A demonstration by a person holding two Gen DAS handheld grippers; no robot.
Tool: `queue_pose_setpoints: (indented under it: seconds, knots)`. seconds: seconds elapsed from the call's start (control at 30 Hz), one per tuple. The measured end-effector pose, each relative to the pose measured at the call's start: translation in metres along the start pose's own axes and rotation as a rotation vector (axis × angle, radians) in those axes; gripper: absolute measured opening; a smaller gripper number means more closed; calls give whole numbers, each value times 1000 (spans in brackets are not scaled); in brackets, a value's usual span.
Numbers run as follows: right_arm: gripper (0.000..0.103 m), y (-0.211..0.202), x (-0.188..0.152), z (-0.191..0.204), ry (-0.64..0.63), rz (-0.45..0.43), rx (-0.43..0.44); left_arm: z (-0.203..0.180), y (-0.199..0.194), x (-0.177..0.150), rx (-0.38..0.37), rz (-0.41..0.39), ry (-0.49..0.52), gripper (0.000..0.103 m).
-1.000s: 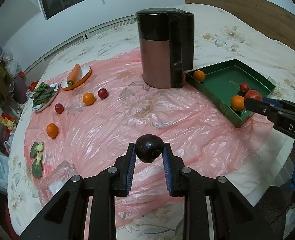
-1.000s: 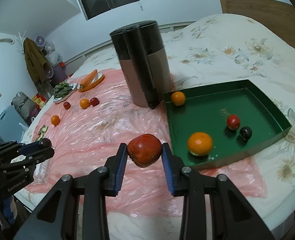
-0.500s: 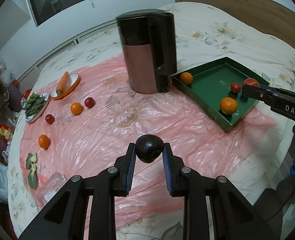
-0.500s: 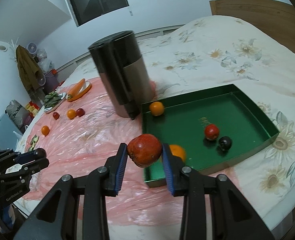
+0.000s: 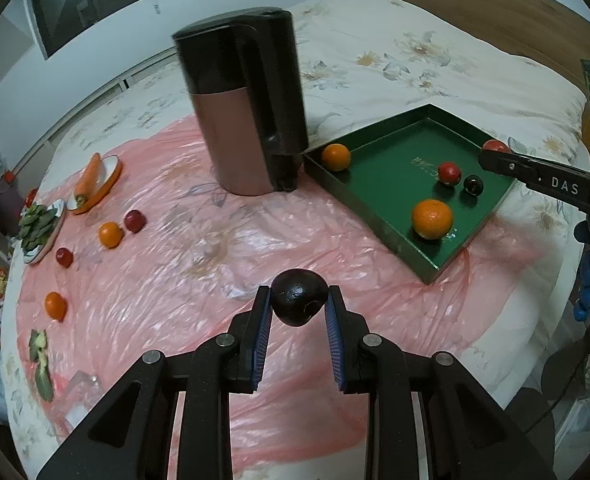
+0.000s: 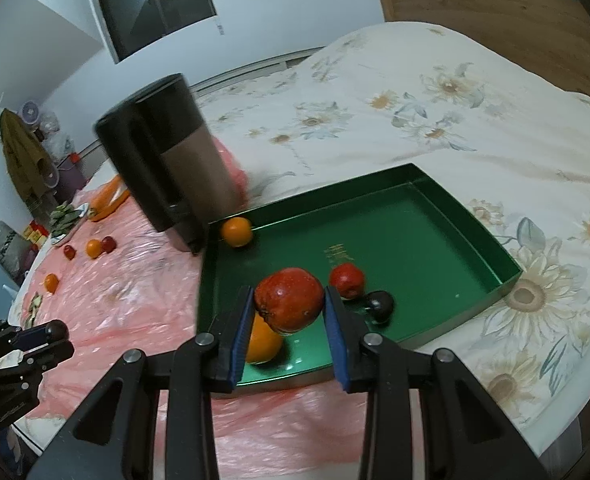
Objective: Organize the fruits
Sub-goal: 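Lower the plum and apple into the green box and open both grippers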
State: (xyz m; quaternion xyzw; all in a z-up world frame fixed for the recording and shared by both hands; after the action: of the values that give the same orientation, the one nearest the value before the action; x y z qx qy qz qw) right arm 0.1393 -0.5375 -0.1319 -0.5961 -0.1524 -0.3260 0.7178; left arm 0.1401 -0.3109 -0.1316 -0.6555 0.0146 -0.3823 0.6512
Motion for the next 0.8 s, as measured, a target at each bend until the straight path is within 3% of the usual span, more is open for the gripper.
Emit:
queue_pose_setpoints:
  seconds: [0.43, 0.8]
  knots:
    - [33, 31, 13, -65, 71, 11, -90, -43, 36, 50, -62, 0, 66, 23]
    - [33, 58, 18, -94, 56, 39, -155, -76, 70, 92, -80, -7, 94, 23]
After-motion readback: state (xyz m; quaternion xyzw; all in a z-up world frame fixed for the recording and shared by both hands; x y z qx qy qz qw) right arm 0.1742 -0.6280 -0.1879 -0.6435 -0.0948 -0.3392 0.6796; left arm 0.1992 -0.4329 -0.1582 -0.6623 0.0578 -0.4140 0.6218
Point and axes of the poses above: each gripper's, at about its wrist camera, not at the fingertips, and y roughly the way its jaws point, z to its left, x to its top, the point moved 10 cm from there along y, roughly the way its jaws point, and after that the axes turned 6 degrees about z, right-handed, at the moved point
